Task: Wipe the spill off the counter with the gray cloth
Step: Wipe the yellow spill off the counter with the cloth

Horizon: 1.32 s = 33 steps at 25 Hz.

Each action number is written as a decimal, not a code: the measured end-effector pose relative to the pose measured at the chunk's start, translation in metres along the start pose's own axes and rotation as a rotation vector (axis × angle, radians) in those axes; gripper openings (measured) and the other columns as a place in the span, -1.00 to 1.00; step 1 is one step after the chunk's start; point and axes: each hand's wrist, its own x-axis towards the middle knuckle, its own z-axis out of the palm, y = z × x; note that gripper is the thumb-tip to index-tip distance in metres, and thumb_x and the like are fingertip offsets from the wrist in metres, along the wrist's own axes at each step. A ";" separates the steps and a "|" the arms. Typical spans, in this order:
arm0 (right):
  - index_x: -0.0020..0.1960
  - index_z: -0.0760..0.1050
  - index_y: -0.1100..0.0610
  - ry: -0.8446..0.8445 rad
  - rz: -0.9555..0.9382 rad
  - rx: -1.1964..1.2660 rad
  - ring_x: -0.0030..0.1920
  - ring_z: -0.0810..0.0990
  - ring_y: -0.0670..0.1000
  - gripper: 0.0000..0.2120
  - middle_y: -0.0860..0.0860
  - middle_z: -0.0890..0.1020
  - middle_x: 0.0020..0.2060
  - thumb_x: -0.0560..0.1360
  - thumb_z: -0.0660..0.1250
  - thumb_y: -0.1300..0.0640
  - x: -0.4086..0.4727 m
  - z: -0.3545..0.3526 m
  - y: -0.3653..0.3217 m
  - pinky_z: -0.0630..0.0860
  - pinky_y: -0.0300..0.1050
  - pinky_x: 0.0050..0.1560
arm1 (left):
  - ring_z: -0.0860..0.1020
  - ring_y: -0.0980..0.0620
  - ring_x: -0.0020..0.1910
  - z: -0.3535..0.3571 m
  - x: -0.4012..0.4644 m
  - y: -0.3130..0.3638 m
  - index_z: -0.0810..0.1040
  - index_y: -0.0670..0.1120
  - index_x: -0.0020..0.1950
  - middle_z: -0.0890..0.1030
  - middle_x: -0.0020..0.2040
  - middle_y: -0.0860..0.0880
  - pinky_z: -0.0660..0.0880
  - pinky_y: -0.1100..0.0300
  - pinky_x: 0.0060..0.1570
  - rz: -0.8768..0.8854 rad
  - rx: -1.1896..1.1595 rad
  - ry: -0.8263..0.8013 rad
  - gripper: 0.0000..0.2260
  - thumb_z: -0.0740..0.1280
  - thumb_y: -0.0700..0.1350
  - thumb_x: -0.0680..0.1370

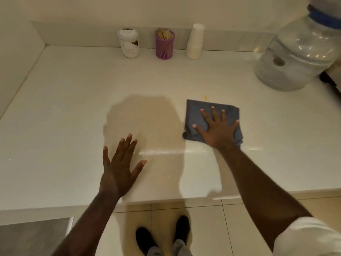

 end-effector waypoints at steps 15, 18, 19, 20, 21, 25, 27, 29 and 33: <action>0.54 -0.06 -0.27 -0.027 -0.112 0.030 0.57 -0.12 0.21 -0.23 -0.04 -0.03 0.60 0.41 -0.03 -0.52 0.056 -0.004 -0.021 -0.18 0.59 0.35 | -0.02 0.04 0.56 -0.008 0.001 0.016 0.04 -0.02 0.57 0.05 0.59 0.01 -0.12 -0.19 0.50 -0.078 0.004 -0.007 -0.35 -0.03 0.27 0.56; 0.55 -0.07 -0.24 0.006 -0.014 0.006 0.57 -0.04 0.21 -0.23 0.00 0.01 0.60 0.42 -0.06 -0.52 0.082 -0.012 0.027 -0.08 0.61 0.34 | -0.02 0.06 0.57 -0.011 0.001 0.017 0.07 -0.04 0.56 0.06 0.59 0.01 -0.11 -0.19 0.50 -0.084 -0.005 -0.016 -0.35 -0.04 0.27 0.56; 0.55 -0.07 -0.24 0.022 0.034 0.003 0.57 -0.02 0.22 -0.22 0.02 0.02 0.60 0.41 -0.11 -0.53 0.079 -0.013 0.046 -0.06 0.61 0.33 | -0.03 0.06 0.57 -0.011 0.001 0.017 0.07 -0.04 0.56 0.06 0.59 0.02 -0.11 -0.18 0.50 -0.084 -0.008 -0.021 -0.35 -0.04 0.27 0.56; 0.55 -0.08 -0.23 0.040 0.073 -0.007 0.57 0.00 0.23 -0.19 0.04 0.03 0.60 0.38 -0.17 -0.55 0.072 -0.012 0.062 -0.05 0.62 0.33 | -0.03 0.07 0.57 -0.011 0.001 0.016 0.07 -0.03 0.56 0.06 0.59 0.02 -0.11 -0.18 0.50 -0.086 -0.009 -0.027 -0.36 -0.03 0.26 0.56; 0.55 -0.08 -0.21 0.053 0.101 -0.019 0.56 0.01 0.25 -0.16 0.05 0.04 0.59 0.36 -0.22 -0.56 0.062 -0.010 0.072 -0.05 0.62 0.32 | -0.04 0.07 0.57 -0.011 0.002 0.016 0.06 -0.03 0.56 0.05 0.59 0.02 -0.11 -0.18 0.50 -0.088 -0.009 -0.034 -0.36 -0.03 0.26 0.56; 0.53 -0.15 -0.27 -0.006 0.046 0.014 0.56 -0.11 0.27 -0.14 0.01 -0.05 0.60 0.31 -0.25 -0.61 0.051 0.004 0.031 -0.22 0.60 0.32 | -0.06 0.10 0.56 -0.009 0.004 0.015 0.02 0.00 0.57 0.03 0.59 0.04 -0.12 -0.17 0.51 -0.093 -0.013 -0.045 -0.37 -0.02 0.26 0.56; 0.53 -0.13 -0.28 -0.037 -0.070 0.035 0.57 -0.16 0.25 -0.14 -0.03 -0.07 0.60 0.31 -0.20 -0.61 0.070 0.005 -0.011 -0.29 0.57 0.31 | -0.07 0.11 0.56 -0.009 0.004 0.015 0.00 0.03 0.57 0.02 0.59 0.05 -0.14 -0.15 0.51 -0.099 -0.017 -0.045 -0.37 -0.01 0.27 0.56; 0.54 -0.06 -0.26 -0.054 -0.151 0.046 0.57 -0.16 0.24 -0.15 -0.04 -0.05 0.60 0.33 -0.14 -0.59 0.097 -0.002 -0.036 -0.29 0.57 0.32 | -0.08 0.14 0.56 -0.009 0.005 0.015 0.00 0.07 0.57 0.03 0.59 0.08 -0.17 -0.11 0.51 -0.113 -0.031 -0.039 -0.38 -0.01 0.28 0.56; 0.55 -0.07 -0.24 -0.069 -0.084 0.066 0.57 -0.17 0.22 -0.19 -0.03 -0.06 0.60 0.38 -0.08 -0.56 0.148 -0.020 -0.013 -0.26 0.59 0.33 | -0.08 0.16 0.56 -0.008 0.005 0.012 0.00 0.10 0.56 0.03 0.59 0.10 -0.23 -0.01 0.51 -0.126 -0.021 -0.052 -0.39 -0.04 0.30 0.56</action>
